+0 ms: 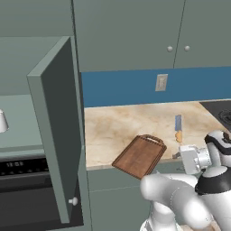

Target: Move the cutting board and knife to the sink. Then move spray from the cabinet to the counter.

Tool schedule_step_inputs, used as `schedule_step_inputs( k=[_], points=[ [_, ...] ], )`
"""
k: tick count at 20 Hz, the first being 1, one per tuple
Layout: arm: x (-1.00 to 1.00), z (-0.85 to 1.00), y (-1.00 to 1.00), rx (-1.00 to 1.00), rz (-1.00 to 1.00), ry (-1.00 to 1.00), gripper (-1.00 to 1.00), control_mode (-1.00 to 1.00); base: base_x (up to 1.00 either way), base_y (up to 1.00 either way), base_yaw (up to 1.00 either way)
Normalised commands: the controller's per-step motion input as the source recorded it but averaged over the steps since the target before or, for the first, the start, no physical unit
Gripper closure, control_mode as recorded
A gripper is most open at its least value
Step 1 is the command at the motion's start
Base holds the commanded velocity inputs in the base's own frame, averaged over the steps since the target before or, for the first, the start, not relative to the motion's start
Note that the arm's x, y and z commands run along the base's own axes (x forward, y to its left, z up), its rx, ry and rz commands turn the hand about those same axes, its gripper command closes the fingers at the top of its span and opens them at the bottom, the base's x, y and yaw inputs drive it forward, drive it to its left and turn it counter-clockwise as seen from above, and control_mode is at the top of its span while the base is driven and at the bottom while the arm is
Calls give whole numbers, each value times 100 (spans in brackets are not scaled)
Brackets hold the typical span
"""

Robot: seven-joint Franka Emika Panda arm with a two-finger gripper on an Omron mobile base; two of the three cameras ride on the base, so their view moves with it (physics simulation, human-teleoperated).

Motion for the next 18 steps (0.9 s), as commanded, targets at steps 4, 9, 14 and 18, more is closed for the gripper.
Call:
schedule_step_inputs(
  k=[4, 9, 14, 18],
  points=[
    [11, -12, 0, 17, 0, 0, -100, -100, 0, 0, 0],
    [26, -7, 0, 11, 0, 1, -100, -100, 0, 0, 0],
    [39, -2, 0, 2, 0, 4, -100, -100, 0, 0, 0],
    [25, -19, 0, 3, 0, 8, -100, -100, 0, 0, 0]
  ],
)
